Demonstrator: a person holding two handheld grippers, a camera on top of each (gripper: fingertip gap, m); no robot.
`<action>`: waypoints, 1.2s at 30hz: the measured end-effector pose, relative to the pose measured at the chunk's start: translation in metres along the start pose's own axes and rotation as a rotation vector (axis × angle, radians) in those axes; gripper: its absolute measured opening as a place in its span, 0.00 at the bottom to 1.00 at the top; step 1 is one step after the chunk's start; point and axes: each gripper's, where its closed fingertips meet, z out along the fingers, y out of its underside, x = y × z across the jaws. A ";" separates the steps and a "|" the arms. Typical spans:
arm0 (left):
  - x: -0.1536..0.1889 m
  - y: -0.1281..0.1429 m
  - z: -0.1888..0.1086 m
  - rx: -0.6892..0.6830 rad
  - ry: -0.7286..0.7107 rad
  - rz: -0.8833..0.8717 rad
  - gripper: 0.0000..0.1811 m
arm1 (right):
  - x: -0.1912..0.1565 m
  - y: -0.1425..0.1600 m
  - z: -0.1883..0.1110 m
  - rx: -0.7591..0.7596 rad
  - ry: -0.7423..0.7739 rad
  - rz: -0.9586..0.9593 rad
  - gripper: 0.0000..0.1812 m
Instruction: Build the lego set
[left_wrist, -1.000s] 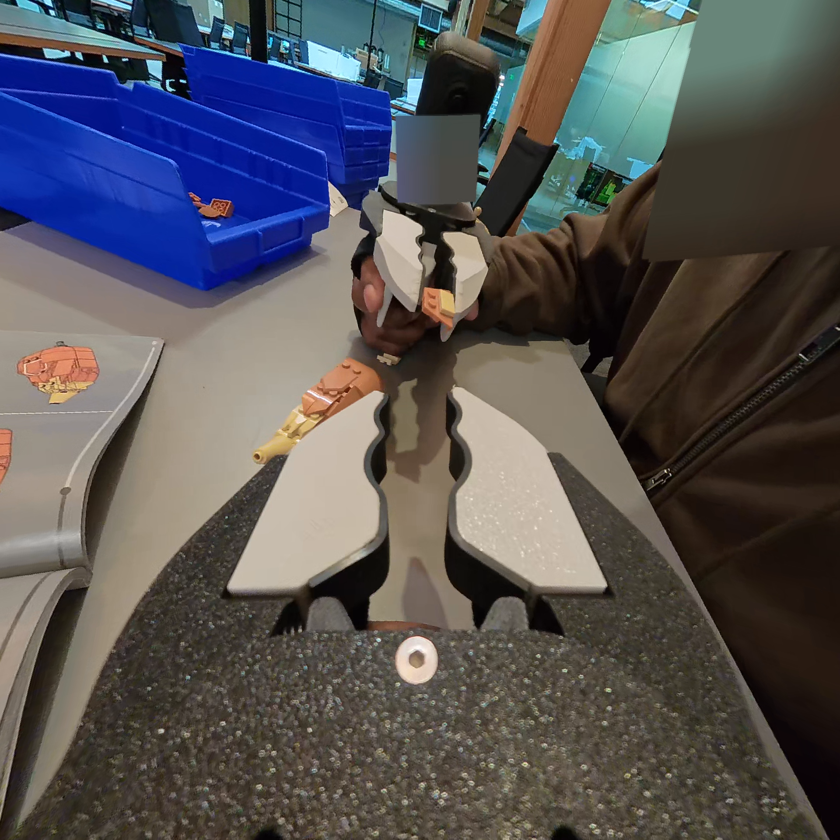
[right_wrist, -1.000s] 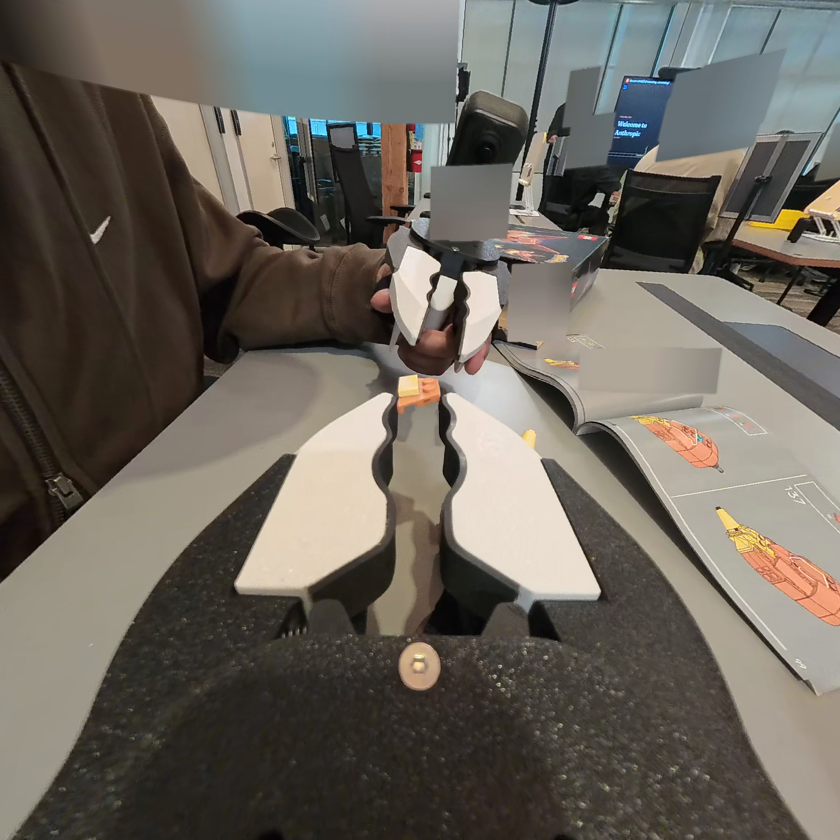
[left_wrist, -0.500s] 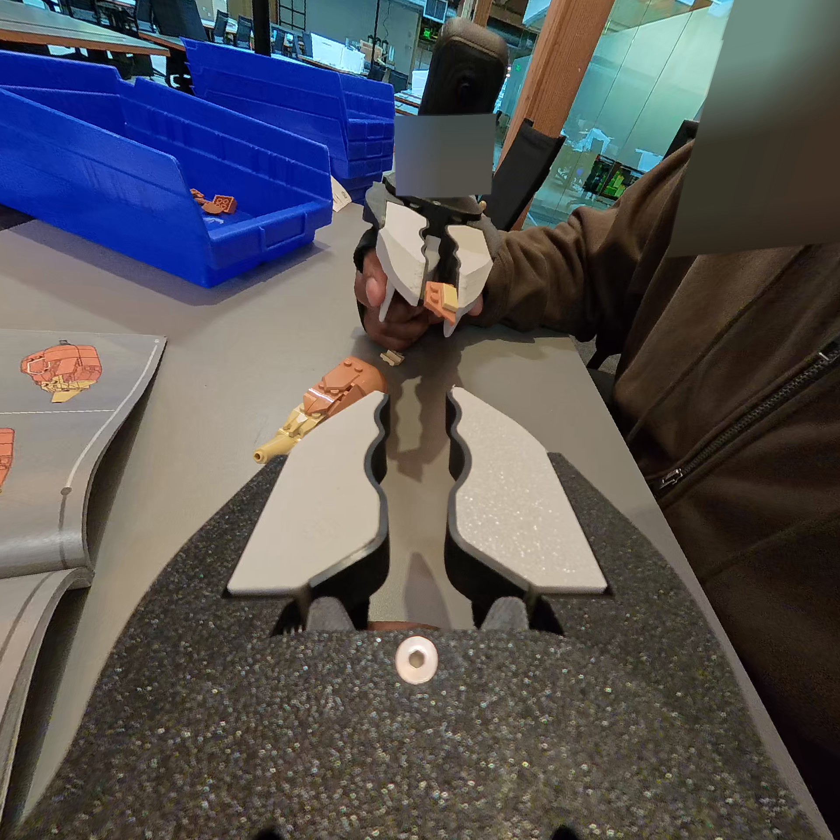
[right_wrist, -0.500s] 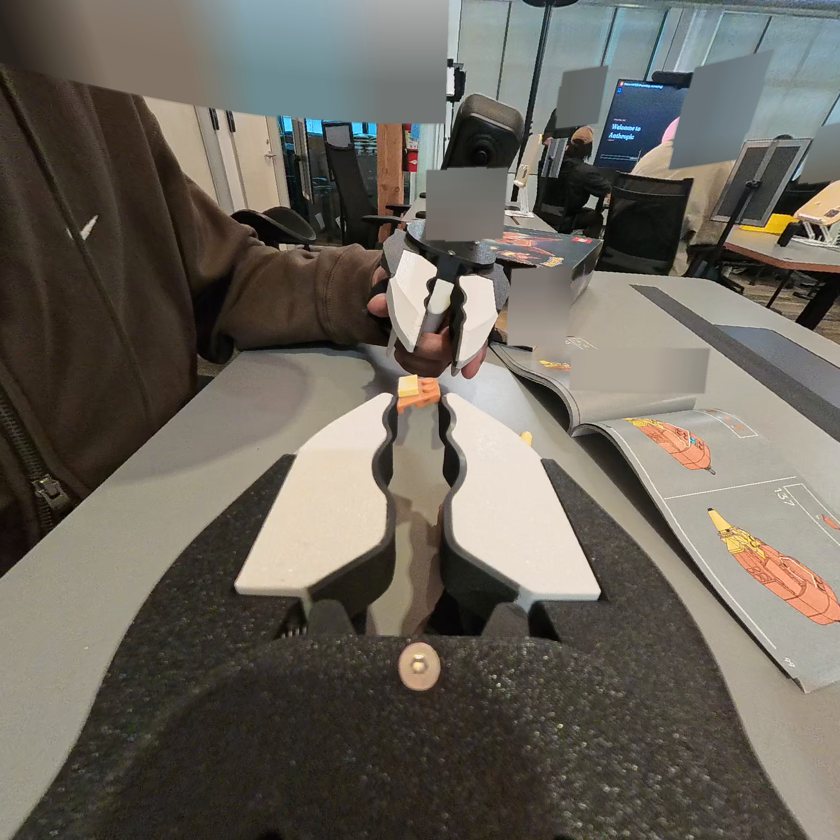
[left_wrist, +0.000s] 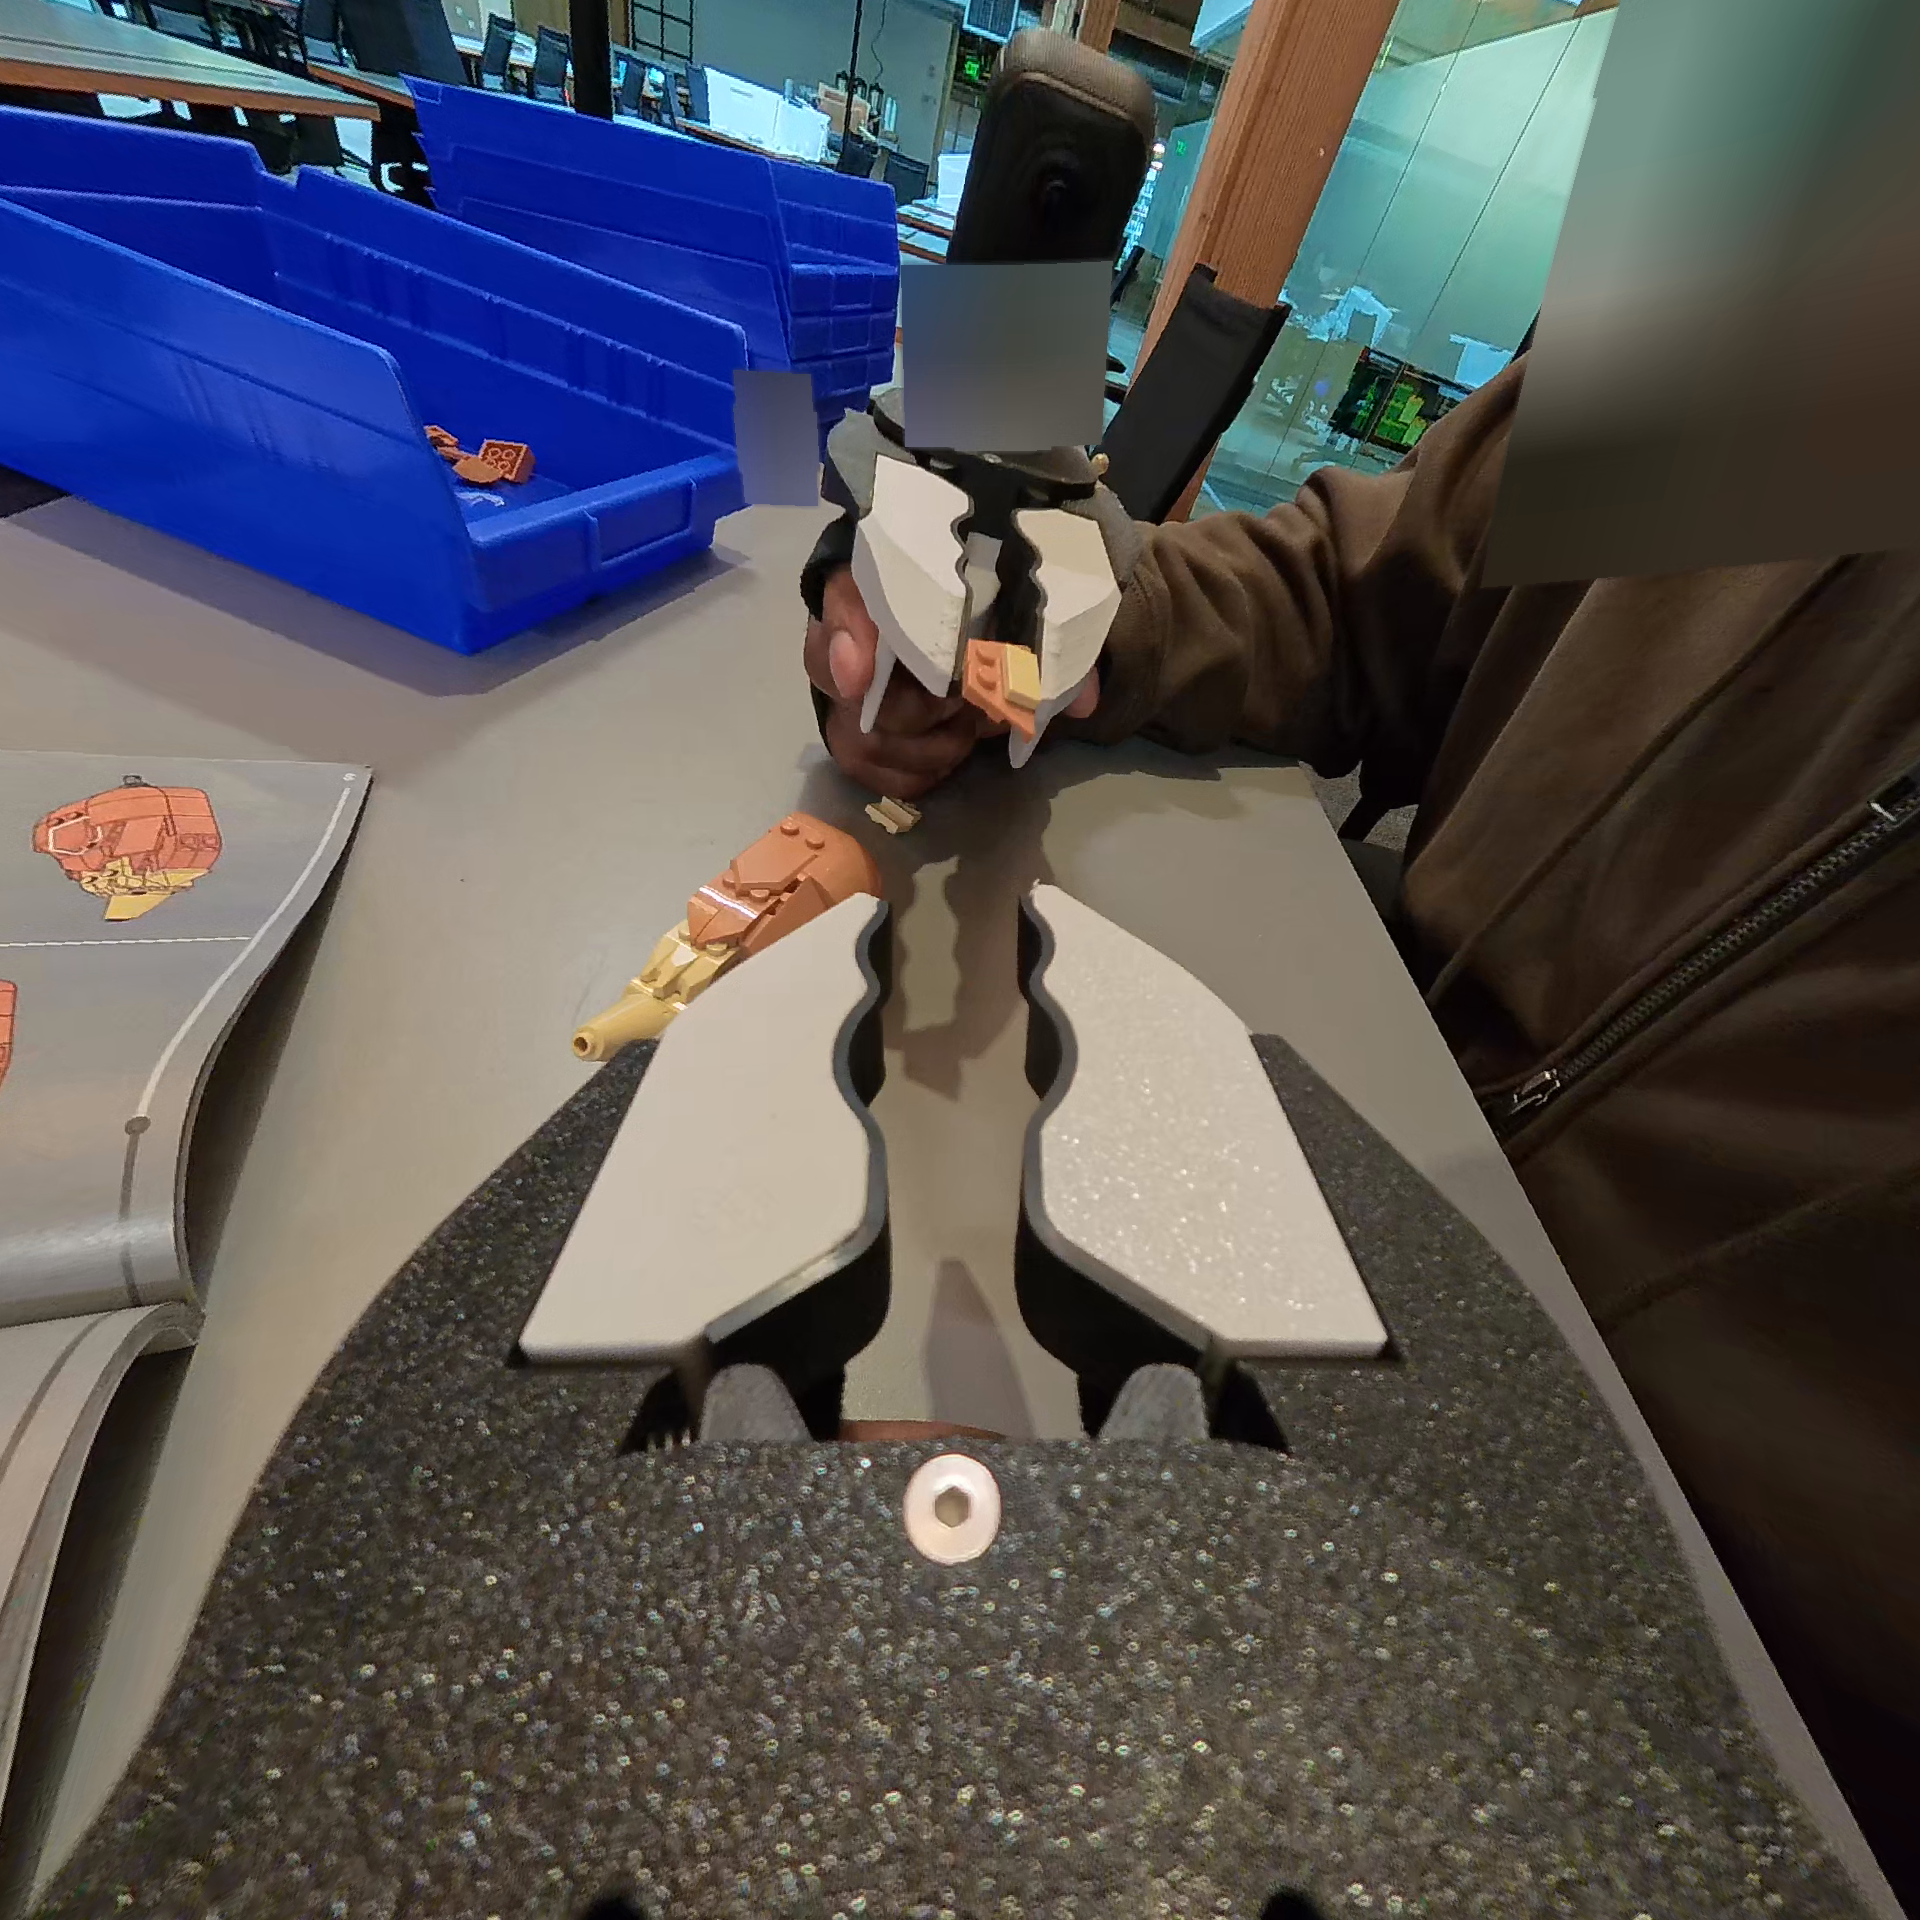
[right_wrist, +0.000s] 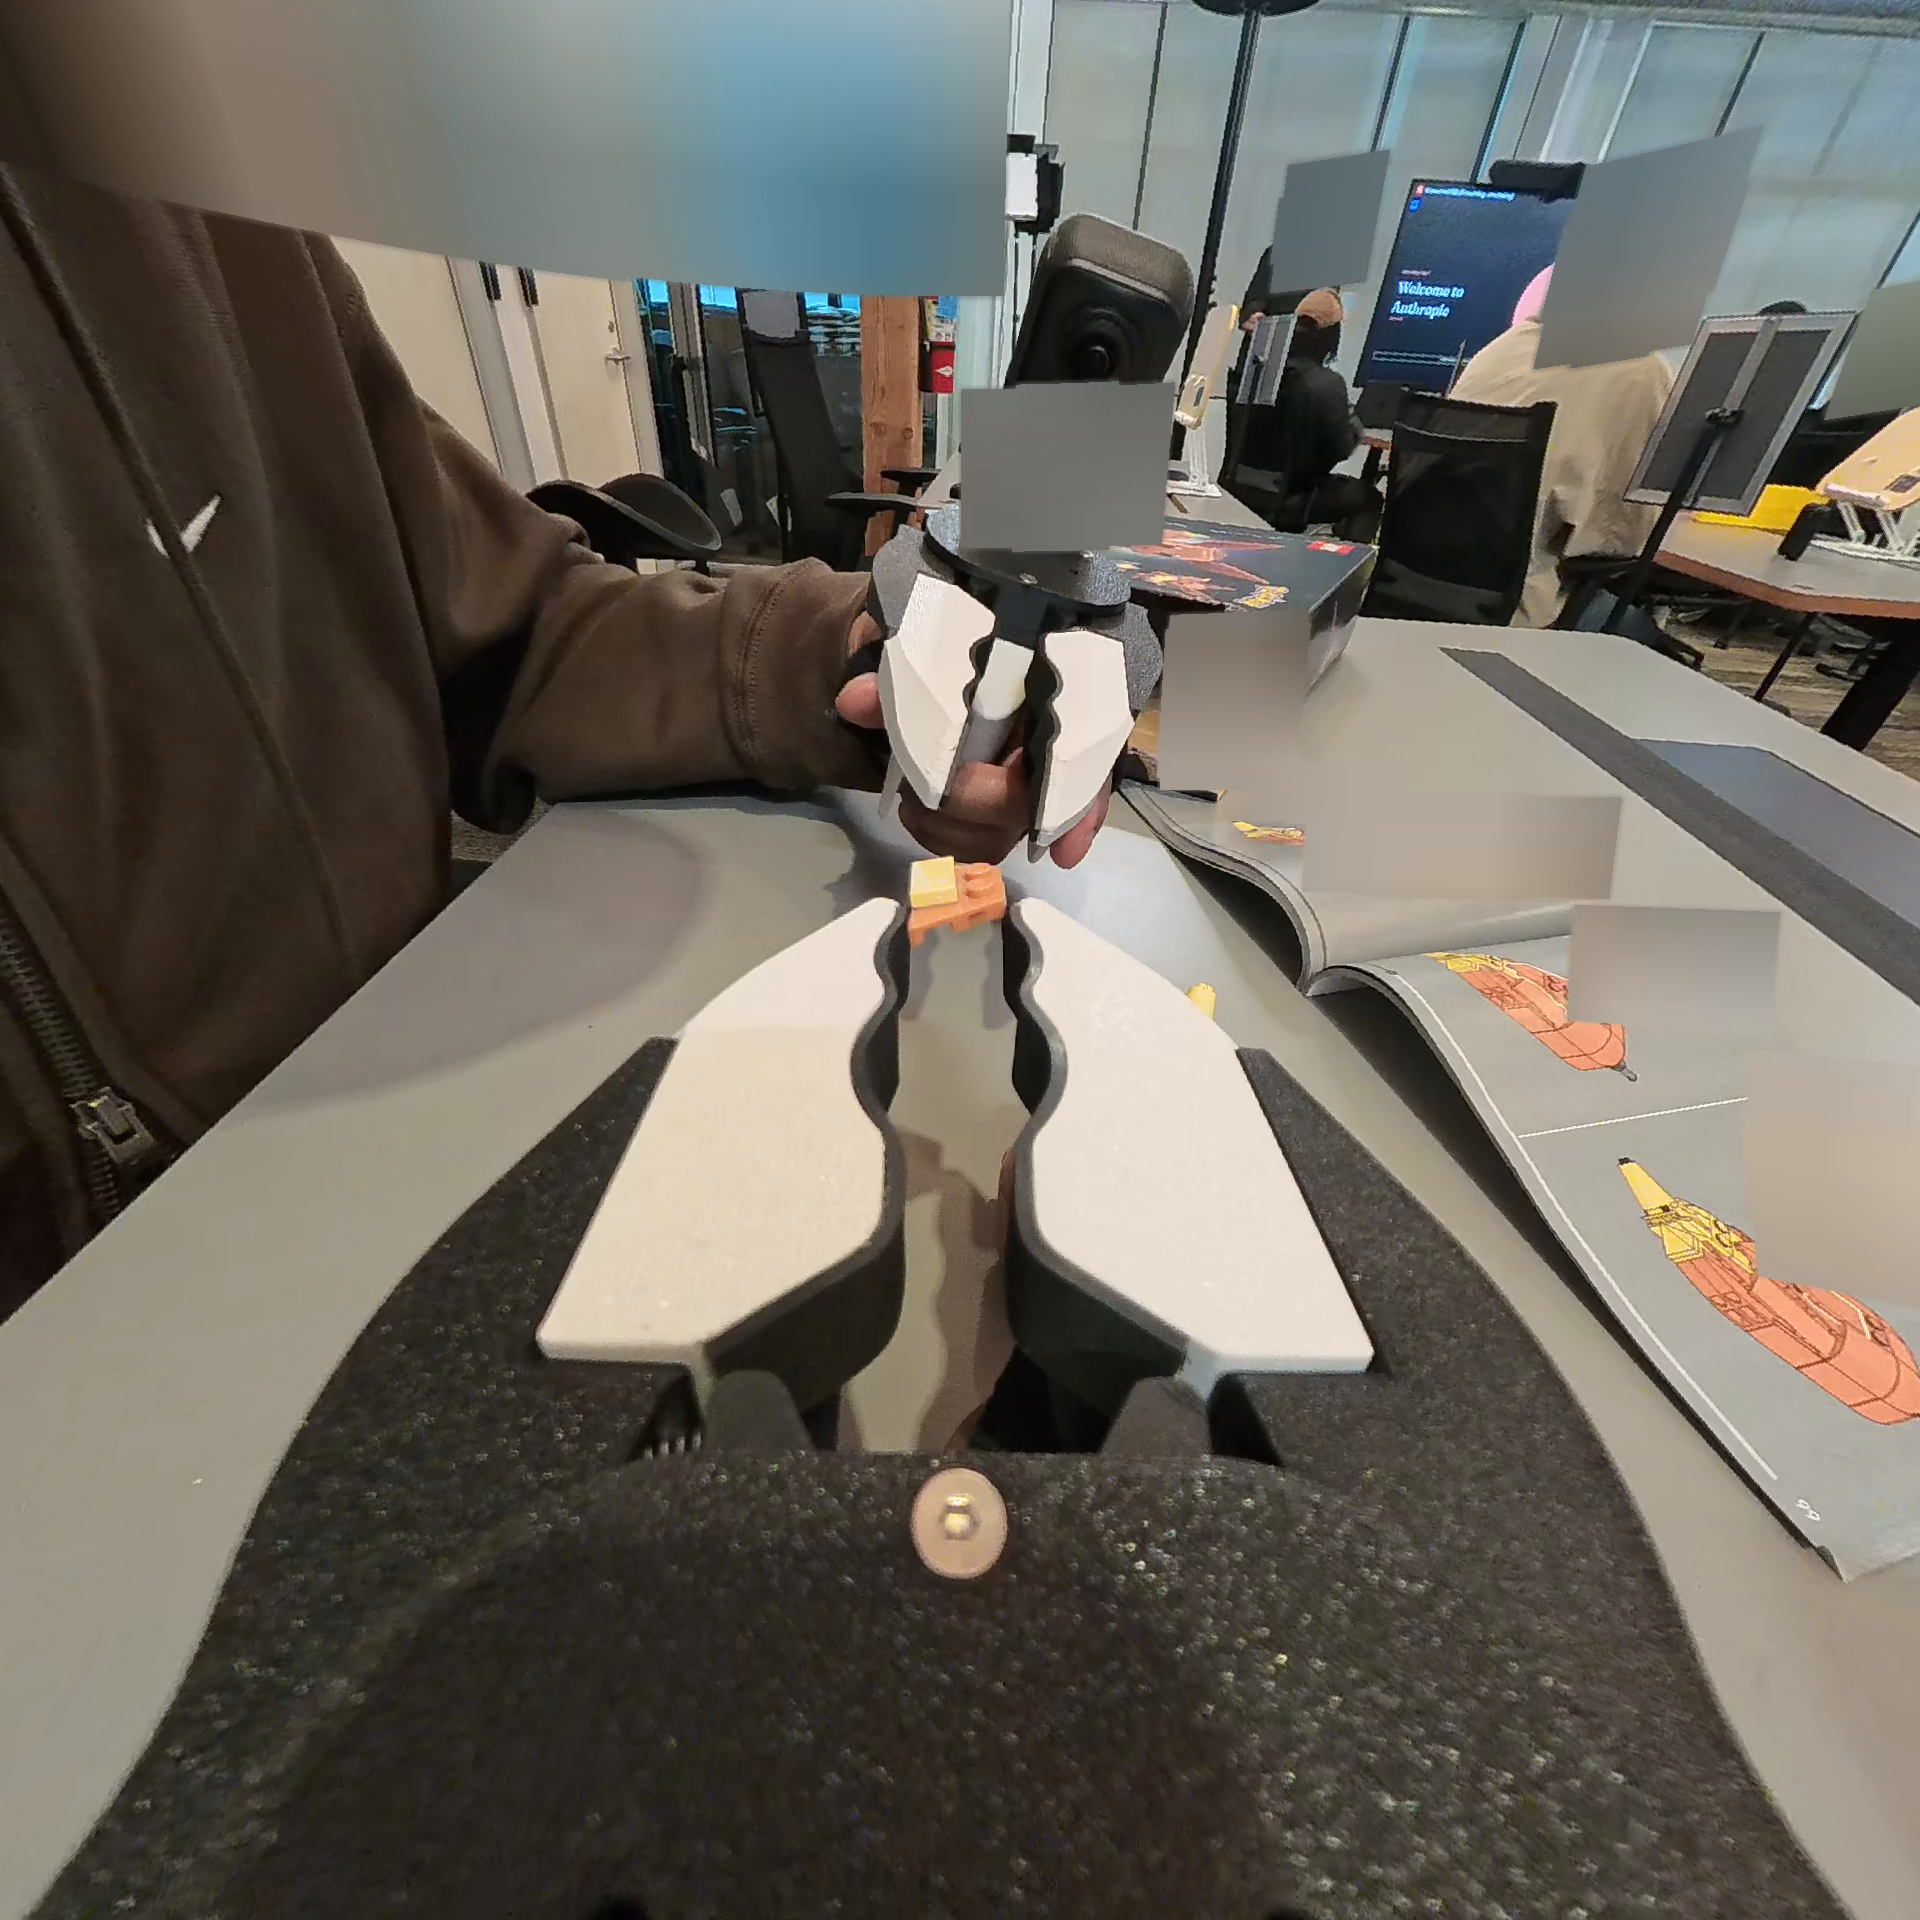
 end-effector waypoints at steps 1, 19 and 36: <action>0.000 0.000 0.000 0.000 0.000 0.000 0.13 | 0.000 0.000 0.000 0.000 0.000 0.001 0.09; -0.001 0.002 0.002 -0.008 -0.010 0.000 0.13 | 0.003 -0.001 -0.002 0.004 0.010 0.006 0.09; -0.015 0.010 0.006 -0.050 -0.097 0.032 0.17 | 0.004 0.000 -0.003 0.002 0.013 0.010 0.09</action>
